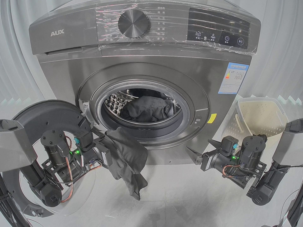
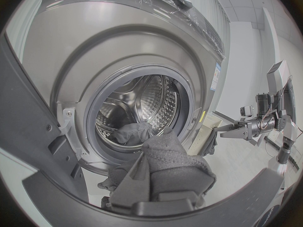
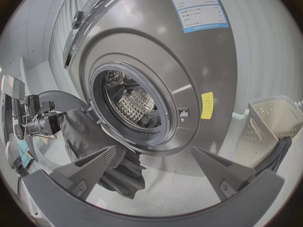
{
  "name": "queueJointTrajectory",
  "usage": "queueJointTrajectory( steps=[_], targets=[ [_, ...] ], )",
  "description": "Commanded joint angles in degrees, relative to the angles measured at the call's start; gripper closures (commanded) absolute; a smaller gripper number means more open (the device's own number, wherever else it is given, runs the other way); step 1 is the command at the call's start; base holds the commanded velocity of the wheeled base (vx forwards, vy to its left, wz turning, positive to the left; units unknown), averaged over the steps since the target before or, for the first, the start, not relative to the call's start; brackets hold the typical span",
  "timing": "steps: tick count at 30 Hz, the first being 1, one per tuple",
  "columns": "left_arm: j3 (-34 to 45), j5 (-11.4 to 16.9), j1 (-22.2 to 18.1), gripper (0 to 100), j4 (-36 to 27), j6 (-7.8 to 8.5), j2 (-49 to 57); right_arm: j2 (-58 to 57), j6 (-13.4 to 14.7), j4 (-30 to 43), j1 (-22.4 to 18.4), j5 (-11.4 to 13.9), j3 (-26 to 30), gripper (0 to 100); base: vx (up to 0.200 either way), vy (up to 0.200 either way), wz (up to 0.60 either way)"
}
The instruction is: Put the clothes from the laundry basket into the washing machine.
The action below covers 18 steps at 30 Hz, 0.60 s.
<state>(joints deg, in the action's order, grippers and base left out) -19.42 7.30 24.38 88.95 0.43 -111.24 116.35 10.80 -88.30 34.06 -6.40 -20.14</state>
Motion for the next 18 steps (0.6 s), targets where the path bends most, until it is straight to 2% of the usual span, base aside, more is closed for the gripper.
queueJointTrajectory(
  steps=[1, 2, 11, 14, 18],
  targets=[
    [-0.18, -0.10, 0.23, 100, 0.08, 0.01, -0.73, 0.20, 0.01, -0.03, 0.13, -0.02, 0.01, 0, 0.200, 0.000, 0.00],
    [-0.09, -0.10, 0.40, 100, 0.08, 0.01, -0.73, 0.20, 0.01, -0.03, 0.13, -0.02, 0.01, 0, 0.200, 0.000, 0.00],
    [0.08, -0.89, 1.02, 100, 0.08, -0.08, -1.35, 0.20, 0.01, -0.03, 0.13, -0.02, 0.10, 0, 0.000, 0.000, 0.00],
    [0.26, -0.89, 1.63, 100, 0.08, -0.08, -1.44, 0.28, 0.10, -0.03, 0.13, -0.02, 0.10, 0, 0.000, 0.200, 0.00],
    [0.26, -1.59, 2.51, 100, 0.08, 0.01, -1.61, 0.28, 0.01, -0.03, 0.13, 0.07, 0.36, 0, 0.000, 0.000, 0.00]
  ],
)
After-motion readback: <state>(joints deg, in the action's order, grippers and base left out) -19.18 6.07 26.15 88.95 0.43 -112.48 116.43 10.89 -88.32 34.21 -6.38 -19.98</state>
